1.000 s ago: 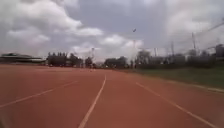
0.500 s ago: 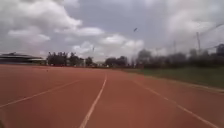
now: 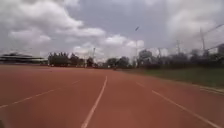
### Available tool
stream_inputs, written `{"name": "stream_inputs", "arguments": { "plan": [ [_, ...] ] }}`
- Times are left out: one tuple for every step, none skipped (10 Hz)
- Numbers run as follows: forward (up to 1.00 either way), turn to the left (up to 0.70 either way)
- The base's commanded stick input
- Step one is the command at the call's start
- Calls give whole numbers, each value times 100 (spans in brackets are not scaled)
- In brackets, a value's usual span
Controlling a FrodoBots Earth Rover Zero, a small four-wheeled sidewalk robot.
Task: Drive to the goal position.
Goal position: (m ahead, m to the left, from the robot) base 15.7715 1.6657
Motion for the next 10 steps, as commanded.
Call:
{"name": "stream_inputs", "arguments": {
  "plan": [
    [70,0],
    [70,0],
    [70,0],
    [70,0],
    [70,0],
    [70,0],
    [70,0],
    [70,0],
    [70,0],
    [70,0]
  ]
}}
